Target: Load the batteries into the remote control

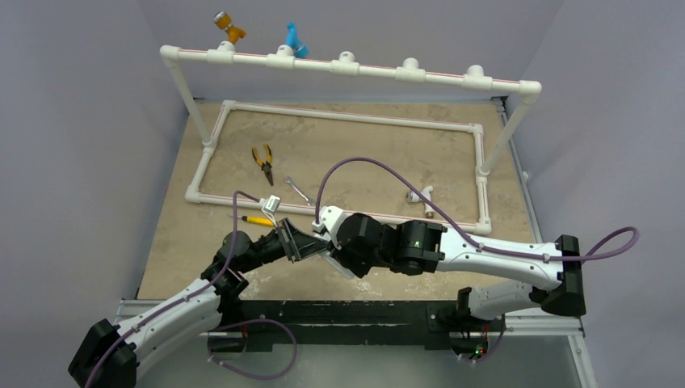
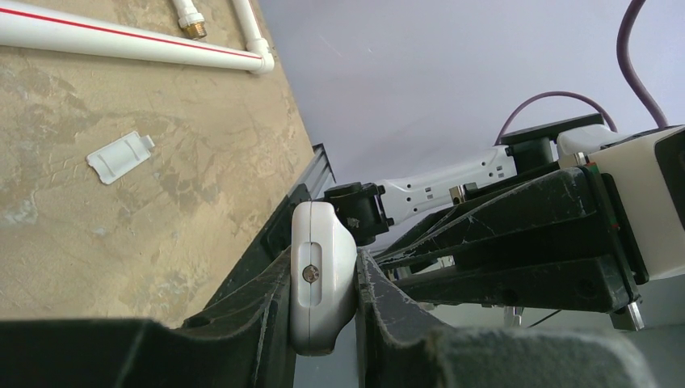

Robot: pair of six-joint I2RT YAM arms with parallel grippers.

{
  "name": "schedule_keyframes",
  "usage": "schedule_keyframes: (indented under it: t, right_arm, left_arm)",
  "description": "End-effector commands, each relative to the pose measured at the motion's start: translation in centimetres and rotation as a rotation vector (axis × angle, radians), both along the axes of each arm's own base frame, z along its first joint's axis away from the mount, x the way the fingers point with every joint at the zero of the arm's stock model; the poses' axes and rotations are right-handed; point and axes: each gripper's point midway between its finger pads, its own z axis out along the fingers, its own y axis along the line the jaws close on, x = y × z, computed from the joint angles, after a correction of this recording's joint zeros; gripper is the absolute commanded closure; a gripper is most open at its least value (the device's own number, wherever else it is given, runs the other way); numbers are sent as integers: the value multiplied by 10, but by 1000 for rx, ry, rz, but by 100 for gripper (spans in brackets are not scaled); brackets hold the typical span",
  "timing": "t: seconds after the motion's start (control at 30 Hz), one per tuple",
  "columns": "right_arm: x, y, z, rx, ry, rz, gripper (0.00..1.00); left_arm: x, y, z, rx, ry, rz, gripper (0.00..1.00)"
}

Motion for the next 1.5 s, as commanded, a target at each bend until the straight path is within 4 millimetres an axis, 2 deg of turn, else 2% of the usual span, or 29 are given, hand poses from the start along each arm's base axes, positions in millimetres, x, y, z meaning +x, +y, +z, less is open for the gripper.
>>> schedule_keyframes:
  t: [0.0, 0.47, 0.57, 0.73, 0.9, 1.0, 1.03, 1.17, 1.3, 1.37, 1.47]
  right_arm:
    - [6, 9, 15, 42, -37, -7, 88]
    - [7, 9, 19, 58, -41, -16, 76]
    - [6, 10, 27, 84, -41, -9, 72]
    - [3, 12, 47, 153, -48, 13, 59]
    - [6, 8, 67, 208, -115, 48, 57]
    - [8, 1, 78, 255, -212, 119, 57]
    - [9, -4, 74, 259, -249, 140, 57]
    - [15, -18, 81, 325, -411, 243, 53]
    - [-4, -23, 85, 382, -511, 480, 51]
    - [-17, -26, 75, 354, -525, 644, 52]
    - [-22, -32, 61, 352, -511, 780, 54]
  left_arm:
    - [-5, 0, 18, -63, -47, -19, 100]
    - [-5, 0, 17, -62, -44, -19, 100]
    - [-5, 0, 16, -60, -41, -20, 100]
    - [-5, -1, 12, -51, -31, -25, 100]
    - [-7, -2, 10, -46, -23, -37, 100]
    - [-9, -3, 8, -40, -15, -55, 100]
    - [-10, -4, 8, -39, -13, -64, 100]
    - [-18, -8, 4, -21, -1, -123, 100]
    - [-22, -10, -4, -13, 27, -158, 100]
    - [-23, -10, -5, -19, 33, -164, 100]
    - [-24, -10, -5, -22, 34, -167, 100]
